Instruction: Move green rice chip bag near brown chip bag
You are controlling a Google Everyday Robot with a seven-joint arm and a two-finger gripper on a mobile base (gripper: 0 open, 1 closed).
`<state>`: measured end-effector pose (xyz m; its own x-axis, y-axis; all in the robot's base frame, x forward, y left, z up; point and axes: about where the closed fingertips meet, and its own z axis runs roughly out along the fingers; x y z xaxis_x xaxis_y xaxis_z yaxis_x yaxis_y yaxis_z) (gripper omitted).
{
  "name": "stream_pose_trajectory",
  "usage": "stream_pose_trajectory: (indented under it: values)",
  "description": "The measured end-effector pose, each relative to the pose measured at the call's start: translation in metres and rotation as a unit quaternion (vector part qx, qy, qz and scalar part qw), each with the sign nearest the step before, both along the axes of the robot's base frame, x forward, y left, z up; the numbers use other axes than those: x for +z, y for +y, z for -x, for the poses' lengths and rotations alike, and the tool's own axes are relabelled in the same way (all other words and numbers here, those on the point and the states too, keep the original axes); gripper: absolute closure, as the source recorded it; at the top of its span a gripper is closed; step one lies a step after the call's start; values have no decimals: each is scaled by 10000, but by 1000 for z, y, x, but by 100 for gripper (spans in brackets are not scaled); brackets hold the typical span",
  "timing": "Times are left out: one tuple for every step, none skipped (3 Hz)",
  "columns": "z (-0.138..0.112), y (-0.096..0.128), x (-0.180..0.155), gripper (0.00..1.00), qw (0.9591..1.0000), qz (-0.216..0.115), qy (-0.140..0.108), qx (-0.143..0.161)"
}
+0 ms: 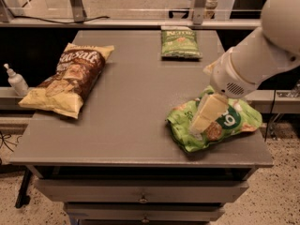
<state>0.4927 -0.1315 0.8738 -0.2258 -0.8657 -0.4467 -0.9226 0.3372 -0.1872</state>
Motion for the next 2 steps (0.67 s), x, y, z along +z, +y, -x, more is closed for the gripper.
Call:
stream_pose_trajectory:
  values:
    - [-1, -2, -30, 0, 9998, 94, 151, 62]
    - [0, -5, -38, 13, 9996, 140, 221, 101]
